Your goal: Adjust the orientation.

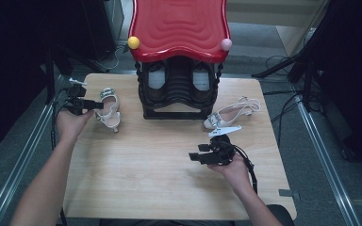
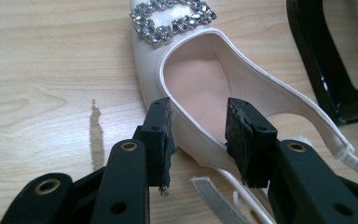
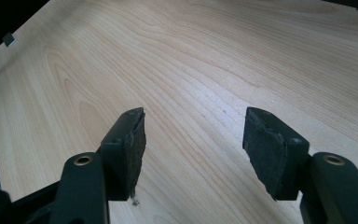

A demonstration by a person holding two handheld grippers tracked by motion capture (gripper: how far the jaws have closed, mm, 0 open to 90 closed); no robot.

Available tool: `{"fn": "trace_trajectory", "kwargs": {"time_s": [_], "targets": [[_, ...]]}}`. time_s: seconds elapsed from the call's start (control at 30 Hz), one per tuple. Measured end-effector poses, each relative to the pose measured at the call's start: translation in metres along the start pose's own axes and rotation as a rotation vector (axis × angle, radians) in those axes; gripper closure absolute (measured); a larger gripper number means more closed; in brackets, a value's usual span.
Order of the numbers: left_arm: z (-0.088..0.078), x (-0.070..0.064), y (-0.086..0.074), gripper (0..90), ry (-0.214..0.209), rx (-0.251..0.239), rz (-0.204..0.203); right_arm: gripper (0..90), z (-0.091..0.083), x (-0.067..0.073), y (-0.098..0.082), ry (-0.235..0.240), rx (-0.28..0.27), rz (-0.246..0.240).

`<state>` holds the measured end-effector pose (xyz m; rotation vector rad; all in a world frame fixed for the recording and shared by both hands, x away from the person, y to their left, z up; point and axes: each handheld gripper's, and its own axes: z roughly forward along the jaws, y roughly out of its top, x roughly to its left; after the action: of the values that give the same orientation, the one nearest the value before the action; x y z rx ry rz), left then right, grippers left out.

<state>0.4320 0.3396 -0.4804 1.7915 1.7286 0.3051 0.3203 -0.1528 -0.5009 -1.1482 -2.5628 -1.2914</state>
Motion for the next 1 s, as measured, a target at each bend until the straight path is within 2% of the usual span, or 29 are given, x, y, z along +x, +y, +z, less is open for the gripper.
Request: {"fn": "trace_trajectory", "kwargs": {"time_s": [0.13, 0.27, 0.3, 0.4, 0.47, 0.6, 0.67, 0.73, 0.9, 1.0], "targets": [[0.006, -0.005, -0.001, 60.7, -0.005, -0.010, -0.016, 39.8, 0.001, 0.000, 0.000, -0.001, 0.004, 0.001], [0.011, -0.013, -0.001, 59.1, 0.014, 0.001, 0.011, 39.8, 0.001, 0.000, 0.000, -0.003, 0.009, -0.002], [0.012, -0.014, -0.001, 59.1, 0.023, -0.007, 0.005, 39.8, 0.001, 0.000, 0.000, -0.003, 0.010, -0.002], [0.014, -0.010, -0.002, 59.5, 0.044, 0.012, -0.009, 39.8, 0.002, 0.001, 0.000, -0.001, 0.013, -0.004], [0.017, -0.008, -0.005, 58.9, 0.063, 0.003, -0.021, 39.7, 0.002, 0.001, 0.000, -0.003, 0.015, -0.005], [0.024, -0.001, -0.010, 60.5, 0.055, 0.004, -0.049, 39.7, 0.003, 0.001, 0.000, -0.002, 0.018, -0.010], [0.027, 0.001, -0.010, 66.3, 0.053, -0.012, -0.082, 39.7, 0.003, 0.001, 0.000, -0.002, 0.021, -0.009], [0.029, 0.002, -0.010, 74.3, 0.062, -0.008, -0.084, 39.7, 0.004, 0.001, 0.000, -0.001, 0.022, -0.010], [0.026, 0.005, -0.009, 82.4, 0.055, 0.006, -0.120, 39.7, 0.003, 0.000, 0.000, -0.002, 0.023, -0.007], [0.023, 0.009, -0.009, 86.5, 0.038, 0.027, -0.126, 39.7, 0.002, -0.001, 0.000, -0.004, 0.019, -0.005]]}}
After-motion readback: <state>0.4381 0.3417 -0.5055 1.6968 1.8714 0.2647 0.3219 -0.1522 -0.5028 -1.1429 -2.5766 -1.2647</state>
